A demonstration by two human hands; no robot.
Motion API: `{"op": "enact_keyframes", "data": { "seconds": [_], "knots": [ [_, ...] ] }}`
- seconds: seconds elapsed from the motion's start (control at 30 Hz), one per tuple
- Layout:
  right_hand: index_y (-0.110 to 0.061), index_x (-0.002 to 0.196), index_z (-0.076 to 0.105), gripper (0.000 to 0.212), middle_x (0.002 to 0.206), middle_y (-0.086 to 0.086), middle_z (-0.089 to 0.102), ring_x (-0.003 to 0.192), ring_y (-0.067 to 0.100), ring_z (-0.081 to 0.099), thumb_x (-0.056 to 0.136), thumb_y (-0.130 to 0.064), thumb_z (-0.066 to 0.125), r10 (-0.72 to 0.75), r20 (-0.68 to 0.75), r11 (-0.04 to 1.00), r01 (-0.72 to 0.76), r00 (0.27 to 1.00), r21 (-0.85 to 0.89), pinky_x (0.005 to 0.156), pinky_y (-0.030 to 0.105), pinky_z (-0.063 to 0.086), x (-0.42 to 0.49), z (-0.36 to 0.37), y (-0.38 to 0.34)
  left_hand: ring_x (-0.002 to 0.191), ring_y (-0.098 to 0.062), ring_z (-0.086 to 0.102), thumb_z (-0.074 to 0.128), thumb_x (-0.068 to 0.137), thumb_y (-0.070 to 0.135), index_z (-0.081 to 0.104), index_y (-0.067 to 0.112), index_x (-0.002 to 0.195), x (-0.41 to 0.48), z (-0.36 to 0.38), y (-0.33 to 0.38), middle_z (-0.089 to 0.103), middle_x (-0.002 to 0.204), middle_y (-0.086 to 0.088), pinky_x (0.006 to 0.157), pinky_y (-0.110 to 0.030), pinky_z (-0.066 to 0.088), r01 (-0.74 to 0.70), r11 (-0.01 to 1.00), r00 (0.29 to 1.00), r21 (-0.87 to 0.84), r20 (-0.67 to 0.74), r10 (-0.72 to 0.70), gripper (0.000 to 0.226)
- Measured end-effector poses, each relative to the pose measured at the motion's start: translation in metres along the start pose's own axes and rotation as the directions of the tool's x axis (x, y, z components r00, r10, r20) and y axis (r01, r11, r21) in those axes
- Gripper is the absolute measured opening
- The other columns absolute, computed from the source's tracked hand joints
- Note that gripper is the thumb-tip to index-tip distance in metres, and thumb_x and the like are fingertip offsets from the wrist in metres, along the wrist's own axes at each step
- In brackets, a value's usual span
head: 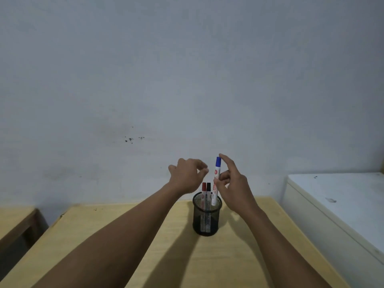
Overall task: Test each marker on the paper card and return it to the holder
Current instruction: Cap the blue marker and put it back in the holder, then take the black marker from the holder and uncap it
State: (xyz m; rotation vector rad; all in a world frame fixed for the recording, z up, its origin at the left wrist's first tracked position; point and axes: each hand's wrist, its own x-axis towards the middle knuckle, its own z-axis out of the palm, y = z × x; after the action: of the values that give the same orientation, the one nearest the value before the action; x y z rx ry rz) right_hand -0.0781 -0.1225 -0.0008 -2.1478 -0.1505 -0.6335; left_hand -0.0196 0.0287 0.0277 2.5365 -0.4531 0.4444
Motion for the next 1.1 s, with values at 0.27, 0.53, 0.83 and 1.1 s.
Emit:
{"op": "enact_keyframes", "data": {
  "seconds": [0.27,0.53,0.83,1.1],
  "knots": [
    [-0.047,0.145,0.031,0.07,0.08,-0.012,0.066,0.081,0.013,0.067,0.091,-0.023,0.07,0.067,0.102,0.987,-0.051,0.992,-0.153,0.083,0.042,0.056,-0.003,0.017,0.036,0.136,-0.024,0.033,0.046,0.1,0.049,0.064,0.035,0.129,0.013,0.033,-0.005,0.05,0.146,0.006,0.101,-0.05,0.023,-0.068,0.958,0.963,0.28,0.269,-0.01,0.037],
    [-0.038,0.146,0.034,0.061,0.089,-0.012,0.066,0.095,0.013,0.061,0.094,-0.03,0.064,0.025,0.092,0.954,0.003,0.995,-0.301,0.089,0.036,0.034,-0.004,0.022,0.043,0.132,-0.023,0.036,0.053,0.098,0.046,0.075,0.031,0.114,0.017,0.043,-0.007,0.053,0.142,0.008,0.098,-0.049,0.024,-0.012,0.984,0.974,0.178,0.225,-0.029,0.031],
    [-0.03,0.14,0.046,0.039,0.125,-0.004,0.056,0.114,0.019,0.057,0.101,-0.034,0.049,0.081,0.128,0.926,-0.027,0.989,-0.377,0.099,0.045,0.039,-0.007,0.021,0.036,0.137,-0.021,0.031,0.055,0.097,0.043,0.076,0.032,0.109,0.014,0.04,-0.005,0.045,0.15,0.009,0.103,-0.049,0.022,0.049,0.997,0.984,0.066,0.169,-0.059,0.026],
    [-0.036,0.137,0.052,0.045,0.113,-0.012,0.06,0.101,0.009,0.06,0.095,-0.051,0.058,0.099,0.001,0.994,-0.098,0.995,-0.044,0.095,0.041,0.049,-0.001,0.003,0.001,0.14,-0.019,0.031,0.056,0.097,0.038,0.076,0.028,0.102,0.015,-0.018,0.017,0.045,0.15,0.012,0.102,-0.048,0.022,0.06,0.991,0.995,-0.12,-0.073,-0.069,0.023]
  ]
}}
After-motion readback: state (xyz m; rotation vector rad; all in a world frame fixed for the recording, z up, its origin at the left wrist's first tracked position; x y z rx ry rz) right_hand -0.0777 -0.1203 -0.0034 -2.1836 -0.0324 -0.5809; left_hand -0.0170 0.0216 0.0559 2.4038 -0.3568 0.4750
